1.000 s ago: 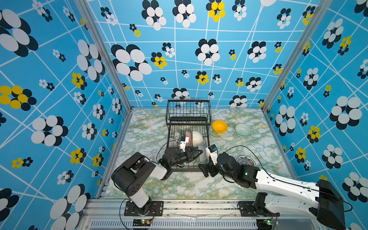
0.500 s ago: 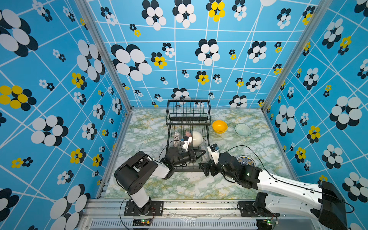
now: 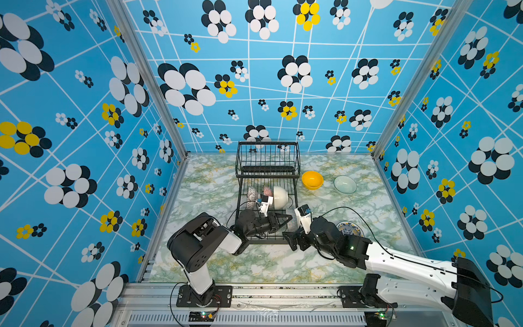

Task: Load bowls into a dish rack
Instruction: Place the bowl in the dish rack.

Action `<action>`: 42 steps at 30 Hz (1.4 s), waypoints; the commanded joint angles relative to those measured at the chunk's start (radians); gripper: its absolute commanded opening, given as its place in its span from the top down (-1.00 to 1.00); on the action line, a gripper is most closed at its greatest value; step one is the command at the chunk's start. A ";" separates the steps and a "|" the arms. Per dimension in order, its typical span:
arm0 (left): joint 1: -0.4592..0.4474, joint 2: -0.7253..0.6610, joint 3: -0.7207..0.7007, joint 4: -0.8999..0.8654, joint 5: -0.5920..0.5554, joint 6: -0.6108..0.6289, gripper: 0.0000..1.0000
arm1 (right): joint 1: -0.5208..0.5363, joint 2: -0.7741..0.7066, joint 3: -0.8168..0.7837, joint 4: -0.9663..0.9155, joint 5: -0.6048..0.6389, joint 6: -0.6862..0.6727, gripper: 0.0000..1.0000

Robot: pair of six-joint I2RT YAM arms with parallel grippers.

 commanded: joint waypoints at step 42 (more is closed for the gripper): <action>0.047 0.102 -0.033 0.037 0.063 -0.039 1.00 | 0.004 0.068 0.026 0.065 -0.026 -0.005 -1.00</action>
